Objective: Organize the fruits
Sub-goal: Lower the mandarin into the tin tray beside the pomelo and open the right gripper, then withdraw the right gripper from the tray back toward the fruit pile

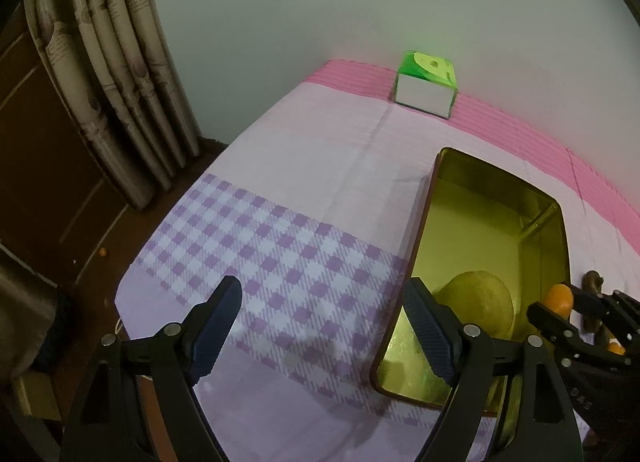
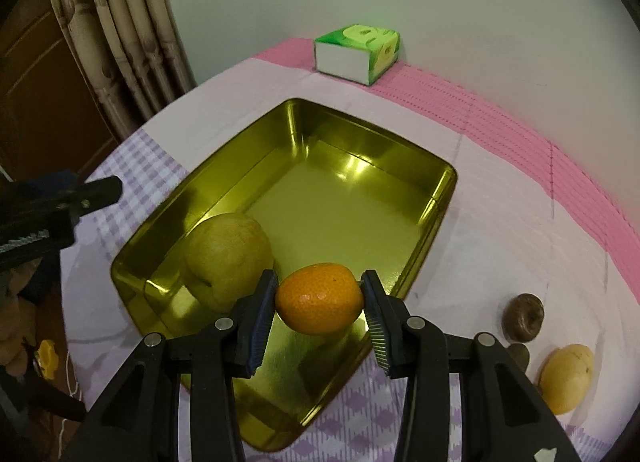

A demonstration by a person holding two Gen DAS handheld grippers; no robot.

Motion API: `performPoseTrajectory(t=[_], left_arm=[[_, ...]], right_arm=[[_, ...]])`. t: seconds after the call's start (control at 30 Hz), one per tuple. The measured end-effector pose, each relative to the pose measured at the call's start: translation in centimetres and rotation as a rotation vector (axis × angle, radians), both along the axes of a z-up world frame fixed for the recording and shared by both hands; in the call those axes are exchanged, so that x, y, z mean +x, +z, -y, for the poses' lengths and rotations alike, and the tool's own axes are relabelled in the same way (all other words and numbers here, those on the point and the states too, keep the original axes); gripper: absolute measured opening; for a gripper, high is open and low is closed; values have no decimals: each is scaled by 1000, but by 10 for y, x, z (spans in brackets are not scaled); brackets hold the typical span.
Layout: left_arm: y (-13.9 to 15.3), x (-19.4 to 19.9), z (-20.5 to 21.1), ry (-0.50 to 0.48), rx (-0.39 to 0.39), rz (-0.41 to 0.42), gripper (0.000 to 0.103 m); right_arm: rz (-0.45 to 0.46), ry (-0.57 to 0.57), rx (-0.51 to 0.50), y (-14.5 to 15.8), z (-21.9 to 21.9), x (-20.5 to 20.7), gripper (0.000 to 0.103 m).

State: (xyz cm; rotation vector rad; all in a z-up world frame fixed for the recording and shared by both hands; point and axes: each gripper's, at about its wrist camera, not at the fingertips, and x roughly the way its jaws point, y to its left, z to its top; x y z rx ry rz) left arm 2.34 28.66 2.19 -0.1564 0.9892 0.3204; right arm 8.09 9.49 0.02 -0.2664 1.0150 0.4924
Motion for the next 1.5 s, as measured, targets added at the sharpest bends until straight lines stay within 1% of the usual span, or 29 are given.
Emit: performPoseTrajectory(t=[0.27, 0.7, 1.07, 1.27, 1.37, 1.5], left_arm=[[-1, 0, 1, -2, 4, -5, 83], [-4, 0, 2, -1, 2, -14, 83], [-5, 2, 4, -5, 0, -16, 83], [-5, 3, 7, -20, 3, -11, 83], [-4, 3, 10, -31, 8, -8, 83], [-2, 3, 13, -42, 15, -4, 83]], right_arm=[[-14, 5, -36, -12, -7, 5, 40], [-42, 12, -49, -25, -10, 6, 40], [-34, 10, -43, -25, -12, 3, 40], [-22, -9, 4, -15, -2, 0, 40], [-4, -25, 28, -2, 8, -5, 40], [16, -63, 60, 15, 32, -14, 41]])
